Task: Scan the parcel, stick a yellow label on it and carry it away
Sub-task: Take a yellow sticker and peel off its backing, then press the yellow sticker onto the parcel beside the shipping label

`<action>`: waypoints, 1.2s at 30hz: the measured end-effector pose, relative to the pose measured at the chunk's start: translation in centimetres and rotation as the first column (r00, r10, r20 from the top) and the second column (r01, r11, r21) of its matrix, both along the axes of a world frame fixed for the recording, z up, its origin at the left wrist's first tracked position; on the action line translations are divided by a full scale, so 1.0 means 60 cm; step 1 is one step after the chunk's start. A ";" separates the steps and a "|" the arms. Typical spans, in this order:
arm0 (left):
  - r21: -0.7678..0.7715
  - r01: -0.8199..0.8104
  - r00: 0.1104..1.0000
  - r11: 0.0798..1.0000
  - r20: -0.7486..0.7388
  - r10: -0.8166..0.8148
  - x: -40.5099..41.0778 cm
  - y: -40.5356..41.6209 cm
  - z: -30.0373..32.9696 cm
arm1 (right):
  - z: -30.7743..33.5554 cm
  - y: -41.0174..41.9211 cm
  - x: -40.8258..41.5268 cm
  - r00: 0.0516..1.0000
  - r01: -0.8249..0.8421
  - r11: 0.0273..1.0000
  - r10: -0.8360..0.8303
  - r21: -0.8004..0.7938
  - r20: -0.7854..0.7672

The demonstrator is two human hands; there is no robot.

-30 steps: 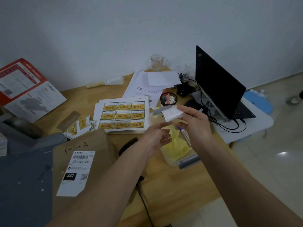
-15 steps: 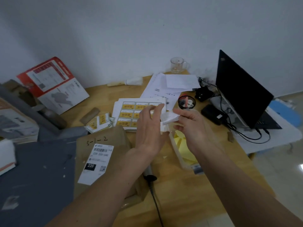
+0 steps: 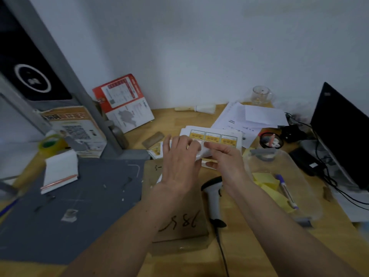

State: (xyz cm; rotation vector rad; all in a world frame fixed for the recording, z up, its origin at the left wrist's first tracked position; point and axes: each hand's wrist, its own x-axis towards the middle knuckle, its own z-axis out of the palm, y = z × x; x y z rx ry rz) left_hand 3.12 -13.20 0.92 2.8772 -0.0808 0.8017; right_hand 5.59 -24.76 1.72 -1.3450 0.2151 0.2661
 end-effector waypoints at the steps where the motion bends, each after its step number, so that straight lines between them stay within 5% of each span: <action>1: 0.023 -0.002 1.000 1.000 0.008 0.002 -0.004 0.013 0.001 | 0.001 0.012 -0.003 1.000 -0.015 1.000 0.015 -0.004 0.002; 6: 0.011 -0.055 0.998 0.998 0.032 0.054 -0.019 0.074 0.002 | 0.014 0.060 -0.018 0.993 -0.108 0.994 0.109 -0.037 0.042; 10: -0.225 -0.145 0.989 0.964 -0.063 0.134 -0.032 0.123 0.018 | 0.030 0.089 -0.027 0.961 -0.231 0.972 0.236 -0.051 0.142; 14: -0.644 -0.320 0.947 0.695 -0.239 0.214 -0.044 0.165 0.032 | 0.040 0.110 -0.022 0.983 -0.132 0.984 0.115 0.116 0.144; 20: -0.824 -0.394 0.919 0.408 -0.352 0.177 -0.046 0.184 0.014 | 0.017 0.141 -0.029 0.986 -0.137 0.963 0.155 -0.233 0.060; 31: -0.880 -0.424 0.906 0.214 -0.412 0.099 -0.038 0.178 -0.014 | -0.022 0.158 -0.017 0.993 -0.120 0.951 0.118 -0.285 -0.023; 36: -0.826 -0.479 0.876 0.296 -0.471 0.102 -0.023 0.172 -0.033 | -0.037 0.148 -0.008 0.989 -0.104 0.915 0.136 -0.389 0.056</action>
